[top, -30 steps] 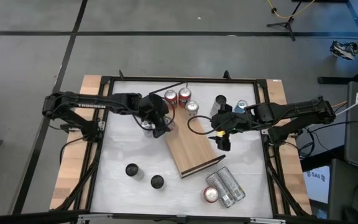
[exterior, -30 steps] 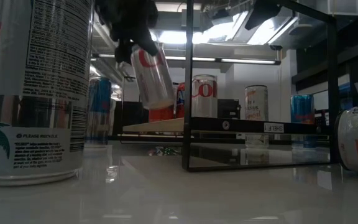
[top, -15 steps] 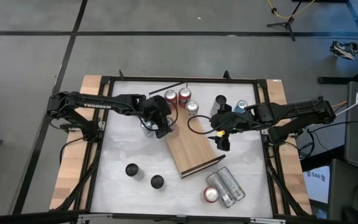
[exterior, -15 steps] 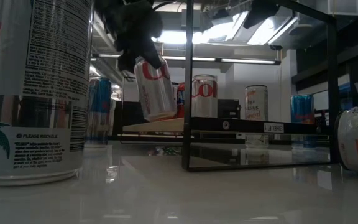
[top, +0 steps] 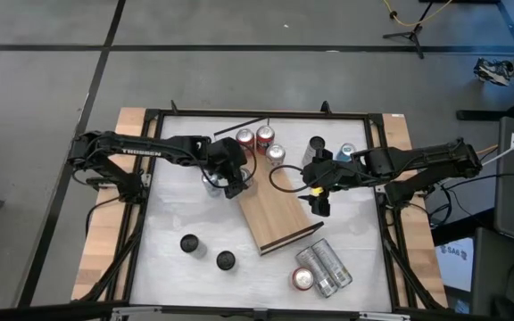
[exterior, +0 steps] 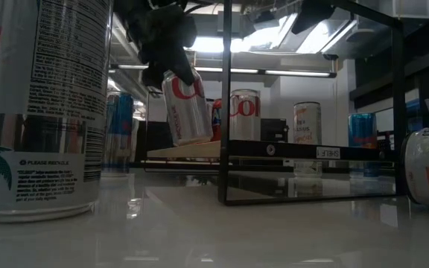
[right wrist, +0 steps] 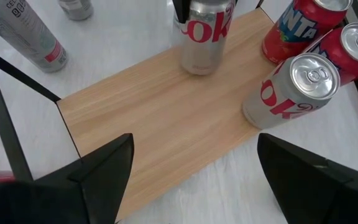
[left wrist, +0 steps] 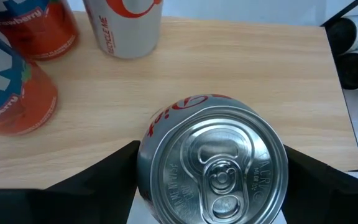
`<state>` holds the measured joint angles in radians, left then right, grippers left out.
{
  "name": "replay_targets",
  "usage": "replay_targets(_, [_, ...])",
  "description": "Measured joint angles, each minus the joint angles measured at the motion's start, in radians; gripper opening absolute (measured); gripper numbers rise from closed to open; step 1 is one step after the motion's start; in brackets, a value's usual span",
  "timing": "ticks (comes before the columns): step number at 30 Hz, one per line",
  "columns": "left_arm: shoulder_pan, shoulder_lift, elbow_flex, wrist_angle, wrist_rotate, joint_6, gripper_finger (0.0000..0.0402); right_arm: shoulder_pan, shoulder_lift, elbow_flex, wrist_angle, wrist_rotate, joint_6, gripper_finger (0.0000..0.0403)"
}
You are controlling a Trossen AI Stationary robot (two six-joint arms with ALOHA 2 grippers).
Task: Place canned beverage on shelf
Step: Align the white soda can with the other white soda can
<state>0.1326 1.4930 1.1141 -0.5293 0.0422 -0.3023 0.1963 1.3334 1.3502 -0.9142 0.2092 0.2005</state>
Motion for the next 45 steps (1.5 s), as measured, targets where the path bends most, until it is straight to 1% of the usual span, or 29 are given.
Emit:
replay_targets(4, [-0.002,0.008,0.000,0.011,-0.002,0.000,0.0312,0.000,0.000,0.000,0.000,0.000,0.000,0.0337])
replay_targets(9, [-0.002,0.007,0.000,0.010,-0.001,0.000,0.0316,0.000,0.000,0.000,0.000,0.000,0.000,0.0337])
replay_targets(14, [-0.002,0.007,0.000,0.010,-0.009,-0.001,0.0317,0.000,0.000,0.000,0.000,0.000,0.000,0.0337])
replay_targets(21, [-0.002,0.007,0.000,0.010,-0.067,-0.002,0.0318,0.000,0.000,0.000,0.000,0.000,0.000,0.0337])
replay_targets(45, [-0.002,0.007,0.000,0.010,-0.082,-0.001,0.0319,0.000,0.000,0.000,0.000,0.000,0.000,0.0337])
